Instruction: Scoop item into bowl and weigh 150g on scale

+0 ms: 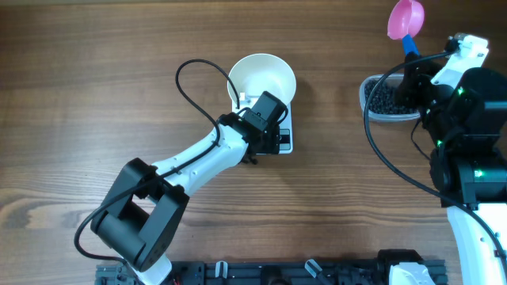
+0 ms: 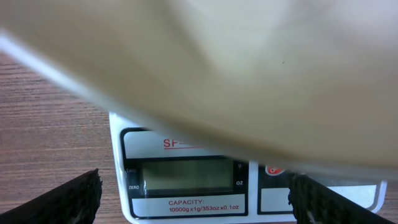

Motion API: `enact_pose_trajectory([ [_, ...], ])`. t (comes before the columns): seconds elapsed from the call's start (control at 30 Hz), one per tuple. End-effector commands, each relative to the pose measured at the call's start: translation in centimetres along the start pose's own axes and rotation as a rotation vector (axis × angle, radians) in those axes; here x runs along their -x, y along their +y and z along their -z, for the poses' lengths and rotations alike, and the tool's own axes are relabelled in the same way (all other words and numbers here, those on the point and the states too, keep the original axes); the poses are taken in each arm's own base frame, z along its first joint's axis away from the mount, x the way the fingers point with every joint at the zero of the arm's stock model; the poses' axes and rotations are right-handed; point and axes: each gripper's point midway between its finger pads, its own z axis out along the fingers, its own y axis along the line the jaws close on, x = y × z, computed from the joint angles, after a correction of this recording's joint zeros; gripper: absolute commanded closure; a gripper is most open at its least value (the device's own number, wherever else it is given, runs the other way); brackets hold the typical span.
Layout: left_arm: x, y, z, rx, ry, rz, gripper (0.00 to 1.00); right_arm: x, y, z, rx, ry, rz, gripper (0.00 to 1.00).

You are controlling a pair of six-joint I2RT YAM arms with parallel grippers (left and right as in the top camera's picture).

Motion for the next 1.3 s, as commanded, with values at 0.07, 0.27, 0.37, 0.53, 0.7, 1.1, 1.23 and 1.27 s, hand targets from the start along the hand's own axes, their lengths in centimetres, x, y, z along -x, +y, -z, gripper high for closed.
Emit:
enact_pose_trajectory([
  [0.07, -0.7, 0.3, -0.5, 0.015, 0.024, -0.016, 0.0, 1.1, 0.2, 0.3, -0.001, -0.026, 0.019, 0.96],
  [0.27, -0.7, 0.3, -0.5, 0.017, 0.021, -0.016, 0.0, 1.1, 0.2, 0.3, -0.001, -0.027, 0.019, 0.96],
  [0.37, -0.9, 0.4, -0.7, 0.021, 0.028, -0.018, 0.01, 1.1, 0.2, 0.3, -0.001, -0.027, 0.019, 0.96],
  [0.53, -1.3, 0.5, -1.3, 0.032, 0.043, -0.022, 0.0, 1.1, 0.2, 0.3, -0.001, -0.027, 0.019, 0.96],
  [0.7, -1.3, 0.5, -1.6, 0.034, 0.046, -0.022, 0.0, 1.1, 0.2, 0.3, -0.001, -0.027, 0.019, 0.96],
  [1.1, -0.4, 0.9, -1.6, 0.063, 0.002, -0.019, 0.0, 1.1, 0.2, 0.3, -0.001, -0.026, 0.019, 0.96],
  [1.23, -0.5, 0.8, -1.8, 0.064, 0.004, -0.019, 0.0, 1.1, 0.2, 0.3, -0.001, -0.026, 0.019, 0.95],
  [1.27, -0.5, 0.8, -1.9, 0.065, 0.006, -0.02, 0.0, 1.1, 0.2, 0.3, -0.001, -0.027, 0.019, 0.96],
])
